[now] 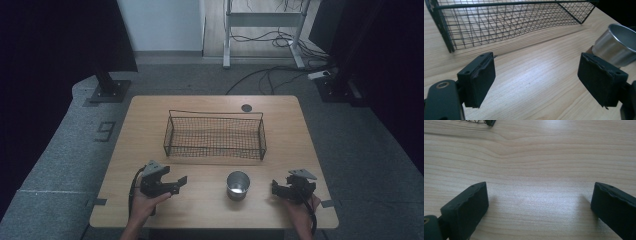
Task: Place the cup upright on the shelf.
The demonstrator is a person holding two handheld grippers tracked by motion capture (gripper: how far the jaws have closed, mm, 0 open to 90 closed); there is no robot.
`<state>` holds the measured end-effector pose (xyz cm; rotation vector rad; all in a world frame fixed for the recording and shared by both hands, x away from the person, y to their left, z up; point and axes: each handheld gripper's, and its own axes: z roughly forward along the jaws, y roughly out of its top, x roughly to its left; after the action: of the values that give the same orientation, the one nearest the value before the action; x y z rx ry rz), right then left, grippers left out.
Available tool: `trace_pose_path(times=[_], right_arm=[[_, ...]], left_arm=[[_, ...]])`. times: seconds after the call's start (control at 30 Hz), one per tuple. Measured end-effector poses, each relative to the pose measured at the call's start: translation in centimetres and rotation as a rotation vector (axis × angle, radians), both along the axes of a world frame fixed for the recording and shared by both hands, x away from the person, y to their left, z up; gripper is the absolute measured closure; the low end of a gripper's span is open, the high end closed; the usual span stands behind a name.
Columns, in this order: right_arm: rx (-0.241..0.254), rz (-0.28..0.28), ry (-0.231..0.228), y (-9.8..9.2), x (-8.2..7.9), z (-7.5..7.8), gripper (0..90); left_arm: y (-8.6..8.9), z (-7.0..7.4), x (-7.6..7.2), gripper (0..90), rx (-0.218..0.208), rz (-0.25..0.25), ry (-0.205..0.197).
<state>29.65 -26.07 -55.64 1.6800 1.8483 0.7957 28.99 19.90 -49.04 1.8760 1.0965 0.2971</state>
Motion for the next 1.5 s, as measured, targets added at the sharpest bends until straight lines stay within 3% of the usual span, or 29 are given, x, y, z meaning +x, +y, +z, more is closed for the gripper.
trace_pose_path(times=[0.3, 1.2, 1.3, 1.37, 1.5], right_arm=[[0.001, 0.002, -0.003, -0.1, -0.1, 0.0, 2.3], [-0.001, -0.002, -0.005, -0.2, 0.0, 0.0, 2.9], [-0.001, -0.002, -0.005, -0.2, 0.0, 0.0, 3.0], [-0.002, -0.003, -0.006, -0.2, 0.0, 0.0, 3.1], [-0.002, -0.004, -0.006, -0.2, 0.0, 0.0, 3.4]], left_arm=[[-0.1, 0.4, -0.7, 15.3, -0.011, -0.002, -0.014], [-4.9, 1.6, -0.6, 15.0, 0.000, -0.102, -0.014], [-5.6, 1.7, -0.6, 15.1, -0.014, -0.119, -0.009], [-6.4, 2.0, -0.7, 15.1, -0.042, -0.160, -0.002], [-7.2, 1.9, -0.6, 15.2, -0.020, -0.166, -0.005]])
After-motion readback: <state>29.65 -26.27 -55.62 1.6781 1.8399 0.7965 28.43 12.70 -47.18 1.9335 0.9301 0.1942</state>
